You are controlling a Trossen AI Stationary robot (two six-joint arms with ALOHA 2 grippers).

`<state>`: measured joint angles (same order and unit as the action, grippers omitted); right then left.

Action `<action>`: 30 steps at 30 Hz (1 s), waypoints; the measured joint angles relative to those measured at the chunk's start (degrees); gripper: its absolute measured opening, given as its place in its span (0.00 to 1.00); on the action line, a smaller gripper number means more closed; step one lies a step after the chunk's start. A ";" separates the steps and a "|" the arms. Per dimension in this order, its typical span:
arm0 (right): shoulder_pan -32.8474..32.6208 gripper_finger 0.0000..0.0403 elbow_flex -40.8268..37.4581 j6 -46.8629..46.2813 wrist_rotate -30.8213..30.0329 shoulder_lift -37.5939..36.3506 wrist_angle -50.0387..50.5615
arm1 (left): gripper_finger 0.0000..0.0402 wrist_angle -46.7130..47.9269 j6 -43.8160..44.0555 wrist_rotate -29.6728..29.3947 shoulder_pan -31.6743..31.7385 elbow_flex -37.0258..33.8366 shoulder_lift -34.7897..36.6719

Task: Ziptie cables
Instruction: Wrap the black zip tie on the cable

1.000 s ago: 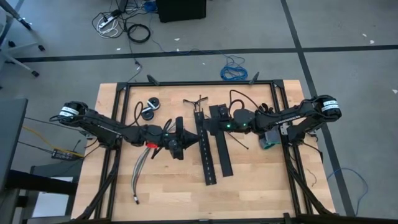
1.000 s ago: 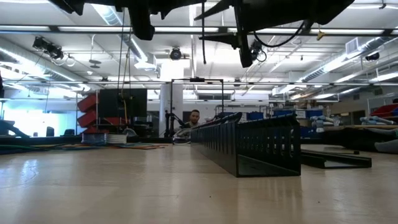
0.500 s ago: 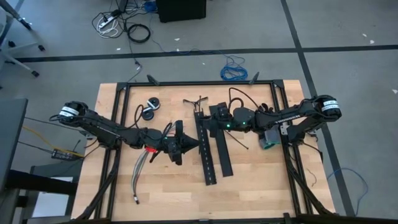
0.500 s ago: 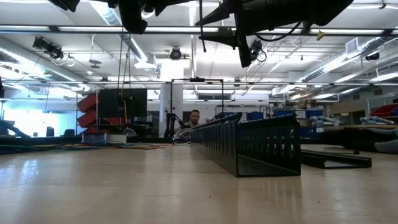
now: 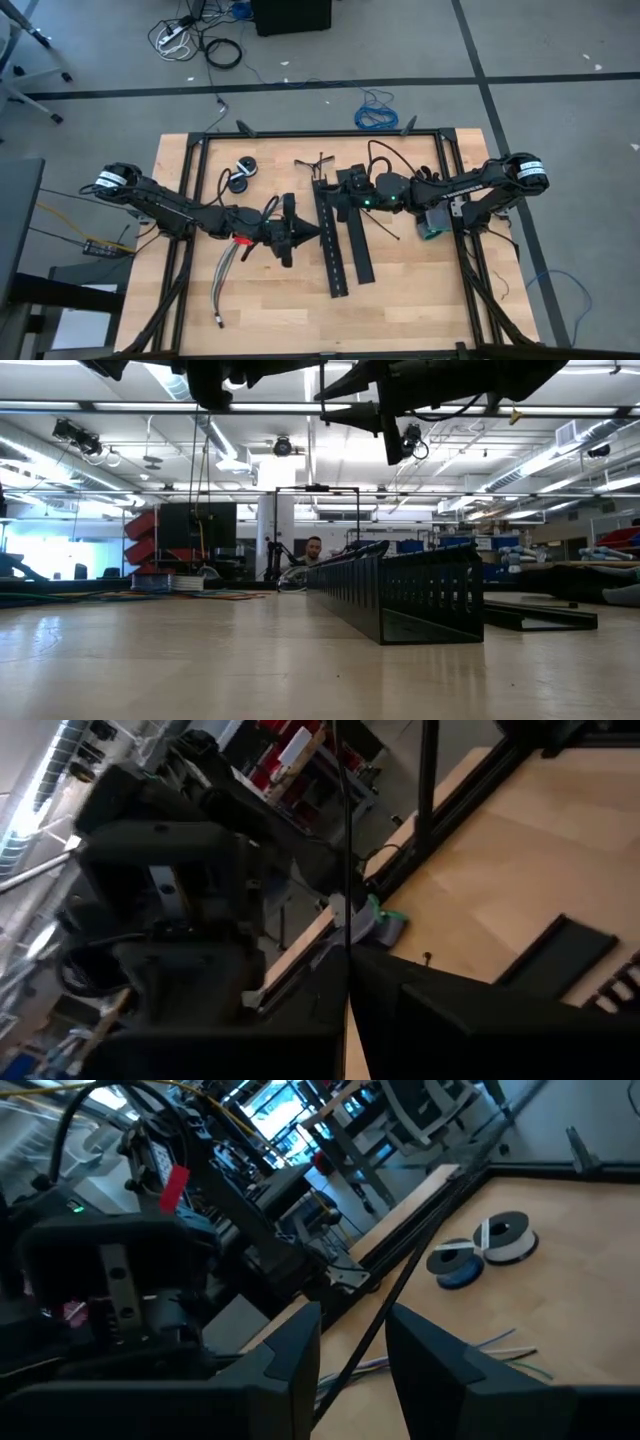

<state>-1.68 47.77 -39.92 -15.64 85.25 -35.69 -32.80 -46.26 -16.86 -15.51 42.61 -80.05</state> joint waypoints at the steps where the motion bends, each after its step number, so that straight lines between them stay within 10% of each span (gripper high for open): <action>1: -0.01 0.28 0.00 0.45 0.00 -0.01 -0.06 | 0.00 0.00 0.77 0.43 0.00 0.00 0.00; 30: 0.01 0.28 0.00 8.02 -1.24 -0.01 -1.34 | 0.00 1.36 12.27 4.34 -1.92 0.00 0.02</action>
<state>-1.67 47.77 -31.91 -16.88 85.24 -37.04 -31.43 -34.00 -12.52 -17.43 42.61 -80.03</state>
